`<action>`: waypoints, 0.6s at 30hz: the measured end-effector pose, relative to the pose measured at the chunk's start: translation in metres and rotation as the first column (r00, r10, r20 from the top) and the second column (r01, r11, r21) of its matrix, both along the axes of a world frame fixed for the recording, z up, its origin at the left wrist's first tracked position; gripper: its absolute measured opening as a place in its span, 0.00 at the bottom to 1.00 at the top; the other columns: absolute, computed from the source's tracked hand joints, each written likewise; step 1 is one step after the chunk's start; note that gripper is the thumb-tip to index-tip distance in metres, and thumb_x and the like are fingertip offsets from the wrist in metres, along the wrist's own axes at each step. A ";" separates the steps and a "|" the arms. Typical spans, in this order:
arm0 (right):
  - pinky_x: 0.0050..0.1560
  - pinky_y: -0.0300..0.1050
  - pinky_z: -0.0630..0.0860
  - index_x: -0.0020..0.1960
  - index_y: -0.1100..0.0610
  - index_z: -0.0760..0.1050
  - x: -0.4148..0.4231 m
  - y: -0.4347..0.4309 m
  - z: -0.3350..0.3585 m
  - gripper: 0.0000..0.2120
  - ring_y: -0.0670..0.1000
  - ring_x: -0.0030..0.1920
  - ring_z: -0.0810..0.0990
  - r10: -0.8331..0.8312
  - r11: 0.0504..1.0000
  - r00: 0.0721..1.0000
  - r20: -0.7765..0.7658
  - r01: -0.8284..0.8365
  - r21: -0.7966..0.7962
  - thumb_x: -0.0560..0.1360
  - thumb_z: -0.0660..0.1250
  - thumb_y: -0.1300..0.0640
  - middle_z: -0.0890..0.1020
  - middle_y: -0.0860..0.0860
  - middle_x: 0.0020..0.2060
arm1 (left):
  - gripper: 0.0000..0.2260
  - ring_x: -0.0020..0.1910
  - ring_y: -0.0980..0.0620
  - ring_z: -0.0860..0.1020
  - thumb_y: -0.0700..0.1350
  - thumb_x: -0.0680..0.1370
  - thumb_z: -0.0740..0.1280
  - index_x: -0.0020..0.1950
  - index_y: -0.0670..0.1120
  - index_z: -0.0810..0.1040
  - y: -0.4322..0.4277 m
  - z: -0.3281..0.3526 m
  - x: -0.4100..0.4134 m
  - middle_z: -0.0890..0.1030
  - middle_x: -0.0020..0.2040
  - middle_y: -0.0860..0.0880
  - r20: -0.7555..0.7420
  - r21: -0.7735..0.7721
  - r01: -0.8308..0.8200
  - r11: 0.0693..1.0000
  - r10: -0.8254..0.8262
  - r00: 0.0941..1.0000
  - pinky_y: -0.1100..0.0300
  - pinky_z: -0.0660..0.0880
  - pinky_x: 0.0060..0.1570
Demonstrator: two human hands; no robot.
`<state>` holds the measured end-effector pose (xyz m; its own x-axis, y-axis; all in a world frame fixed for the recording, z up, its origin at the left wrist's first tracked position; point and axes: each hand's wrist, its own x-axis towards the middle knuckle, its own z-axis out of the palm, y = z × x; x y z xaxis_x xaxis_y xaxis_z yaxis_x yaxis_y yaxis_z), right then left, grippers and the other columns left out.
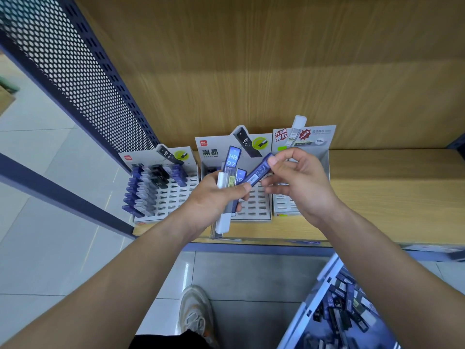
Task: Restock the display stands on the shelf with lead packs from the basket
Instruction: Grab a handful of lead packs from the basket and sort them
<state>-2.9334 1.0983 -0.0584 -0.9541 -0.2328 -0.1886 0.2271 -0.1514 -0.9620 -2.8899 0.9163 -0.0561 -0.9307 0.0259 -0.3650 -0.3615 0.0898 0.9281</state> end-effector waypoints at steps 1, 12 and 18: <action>0.38 0.46 0.81 0.52 0.62 0.71 0.000 -0.001 0.000 0.07 0.51 0.35 0.83 -0.008 1.000 1.000 0.005 0.008 -0.017 0.79 0.67 0.60 0.85 0.58 0.39 | 0.03 0.34 0.50 0.77 0.44 0.80 0.70 0.51 0.44 0.81 -0.002 0.000 0.001 0.81 0.38 0.48 0.002 -0.004 -0.004 1.000 0.004 1.000 0.59 0.76 0.40; 0.37 0.47 0.82 0.55 0.57 0.76 -0.026 -0.023 -0.026 0.07 0.52 0.34 0.82 0.013 0.990 0.997 -0.074 -0.002 0.140 0.80 0.64 0.66 0.80 0.54 0.38 | 0.08 0.37 0.54 0.79 0.49 0.79 0.72 0.46 0.45 0.78 -0.061 -0.004 0.024 0.81 0.36 0.52 0.030 -0.193 -0.118 0.974 0.126 0.992 0.62 0.74 0.42; 0.46 0.46 0.83 0.45 0.55 0.82 -0.047 -0.041 -0.066 0.06 0.49 0.37 0.83 0.160 0.909 0.983 -0.091 -0.111 0.402 0.79 0.68 0.60 0.82 0.57 0.43 | 0.06 0.35 0.51 0.77 0.46 0.79 0.71 0.50 0.44 0.78 -0.084 -0.008 0.041 0.80 0.39 0.48 0.082 -0.199 -0.157 0.967 0.176 0.981 0.59 0.75 0.38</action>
<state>-2.9804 1.0574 -0.1240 -0.9397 -0.2917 -0.1784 0.0985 0.2688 -0.9581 -2.8489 0.8318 -0.0644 -0.8751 -0.2049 -0.4383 -0.4751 0.1923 0.8587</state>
